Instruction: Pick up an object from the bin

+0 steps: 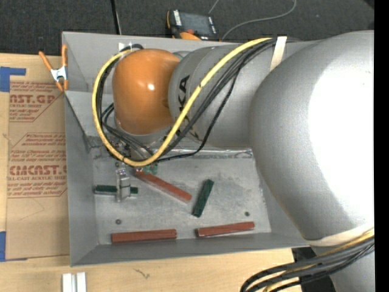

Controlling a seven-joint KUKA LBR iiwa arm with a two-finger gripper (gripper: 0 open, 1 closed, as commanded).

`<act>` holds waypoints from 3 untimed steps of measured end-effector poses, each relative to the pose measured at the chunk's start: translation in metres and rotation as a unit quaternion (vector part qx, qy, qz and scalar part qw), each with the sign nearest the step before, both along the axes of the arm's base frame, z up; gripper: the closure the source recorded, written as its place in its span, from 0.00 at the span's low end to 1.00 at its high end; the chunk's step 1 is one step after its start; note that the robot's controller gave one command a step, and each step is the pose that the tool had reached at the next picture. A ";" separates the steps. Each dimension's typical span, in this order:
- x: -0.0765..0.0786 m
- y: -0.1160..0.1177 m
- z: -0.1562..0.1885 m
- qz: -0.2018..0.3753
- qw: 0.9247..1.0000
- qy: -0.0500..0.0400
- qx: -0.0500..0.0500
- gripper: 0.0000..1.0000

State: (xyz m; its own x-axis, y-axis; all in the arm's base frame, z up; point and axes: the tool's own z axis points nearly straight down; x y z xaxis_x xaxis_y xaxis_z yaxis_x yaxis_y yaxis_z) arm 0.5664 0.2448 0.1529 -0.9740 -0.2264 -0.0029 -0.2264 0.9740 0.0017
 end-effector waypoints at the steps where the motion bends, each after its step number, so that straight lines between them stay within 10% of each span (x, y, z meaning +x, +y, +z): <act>1: -0.015 -0.042 -0.088 -0.020 1.000 0.005 -0.003 0.00; 2: -0.013 -0.040 -0.083 -0.019 1.000 0.001 0.000 1.00; 3: 0.002 -0.032 0.053 -0.042 0.999 -0.004 0.002 1.00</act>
Offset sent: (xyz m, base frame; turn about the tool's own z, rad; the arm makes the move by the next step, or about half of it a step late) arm -0.0126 -0.0403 -0.0829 0.0391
